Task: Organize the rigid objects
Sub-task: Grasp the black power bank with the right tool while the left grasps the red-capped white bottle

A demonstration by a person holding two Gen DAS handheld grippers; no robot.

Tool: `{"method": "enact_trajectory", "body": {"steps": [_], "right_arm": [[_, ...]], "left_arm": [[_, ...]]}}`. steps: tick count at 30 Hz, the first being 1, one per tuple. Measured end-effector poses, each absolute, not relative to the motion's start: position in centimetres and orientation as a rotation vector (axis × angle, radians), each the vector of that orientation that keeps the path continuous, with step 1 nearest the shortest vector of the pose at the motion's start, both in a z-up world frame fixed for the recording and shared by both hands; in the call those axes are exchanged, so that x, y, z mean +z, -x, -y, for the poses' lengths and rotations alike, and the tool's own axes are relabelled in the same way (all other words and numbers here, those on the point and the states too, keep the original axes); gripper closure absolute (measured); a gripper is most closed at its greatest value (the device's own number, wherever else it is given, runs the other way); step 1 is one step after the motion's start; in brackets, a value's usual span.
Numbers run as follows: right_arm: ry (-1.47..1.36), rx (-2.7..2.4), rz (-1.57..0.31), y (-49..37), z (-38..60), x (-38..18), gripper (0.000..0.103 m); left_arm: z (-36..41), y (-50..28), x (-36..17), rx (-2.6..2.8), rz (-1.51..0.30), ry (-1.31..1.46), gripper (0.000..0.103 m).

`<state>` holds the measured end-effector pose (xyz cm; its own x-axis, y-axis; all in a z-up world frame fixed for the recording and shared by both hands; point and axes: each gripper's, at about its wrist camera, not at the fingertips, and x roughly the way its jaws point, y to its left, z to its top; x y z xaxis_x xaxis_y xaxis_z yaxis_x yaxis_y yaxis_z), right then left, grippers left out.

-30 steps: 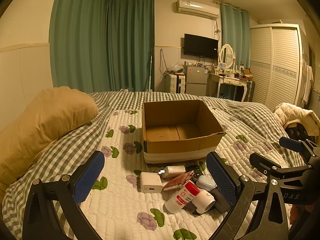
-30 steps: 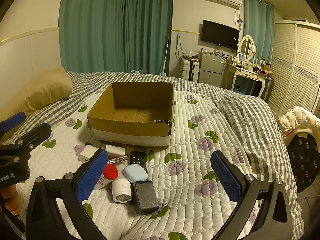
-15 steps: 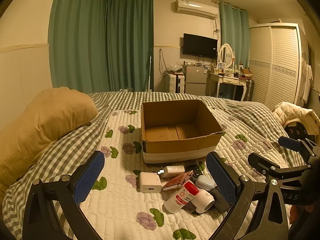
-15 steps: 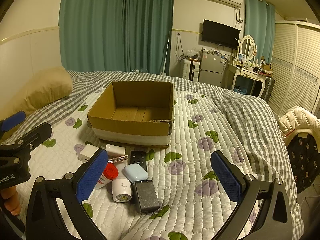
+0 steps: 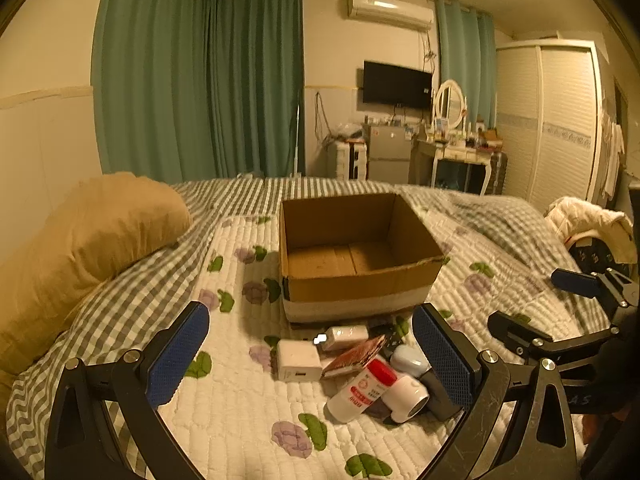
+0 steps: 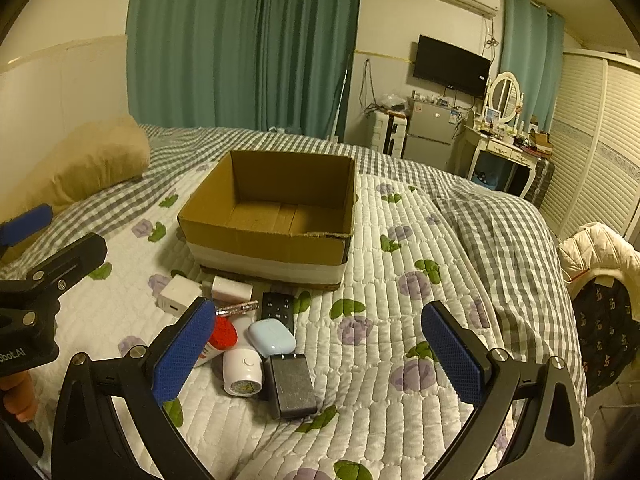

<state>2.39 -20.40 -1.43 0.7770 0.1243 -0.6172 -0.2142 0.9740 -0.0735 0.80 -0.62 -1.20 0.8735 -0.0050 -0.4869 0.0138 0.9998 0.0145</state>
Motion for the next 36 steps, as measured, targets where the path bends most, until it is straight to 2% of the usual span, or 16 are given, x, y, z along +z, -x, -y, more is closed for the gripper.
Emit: {"method": "enact_trajectory", "body": {"steps": [7, 11, 19, 21, 24, 26, 33, 35, 36], "right_arm": [[0.139, 0.231, -0.872, -5.4, 20.6, -6.1, 0.002], [0.162, 0.223, -1.039, -7.4, 20.4, -9.8, 0.019], [0.125, 0.283, -1.208, -9.7, 19.7, -13.7, 0.049], [0.110, 0.303, -1.223, -10.1, 19.6, -14.2, 0.058], [0.126, 0.304, -1.199, -9.7, 19.5, -13.9, 0.060], [0.110, 0.305, -1.177, -9.5, 19.7, -13.5, 0.062], [0.070, 0.289, -1.107, -8.9, 20.6, -11.7, 0.063], [0.066, 0.284, -1.103, -9.0, 20.7, -11.5, 0.063], [0.061, 0.286, -1.101, -9.0, 20.8, -11.4, 0.063]], "left_arm": [[1.3, -3.1, -5.4, -0.010, -0.681, -0.038, 0.000], [1.7, -4.0, -7.7, -0.001, -0.764, -0.069, 0.000], [3.4, -5.2, -11.4, -0.016, -0.882, -0.136, 0.001], [3.8, -5.5, -12.0, -0.021, -0.904, -0.151, 0.004], [4.2, -6.2, -12.9, -0.041, -0.940, -0.158, 0.014], [4.7, -6.7, -13.5, -0.052, -0.961, -0.173, 0.024], [6.7, -8.7, -14.7, -0.101, -0.981, -0.221, 0.040], [7.0, -9.4, -15.3, -0.118, -1.006, -0.207, 0.053], [7.1, -9.6, -15.6, -0.113, -1.011, -0.208, 0.053]]}}
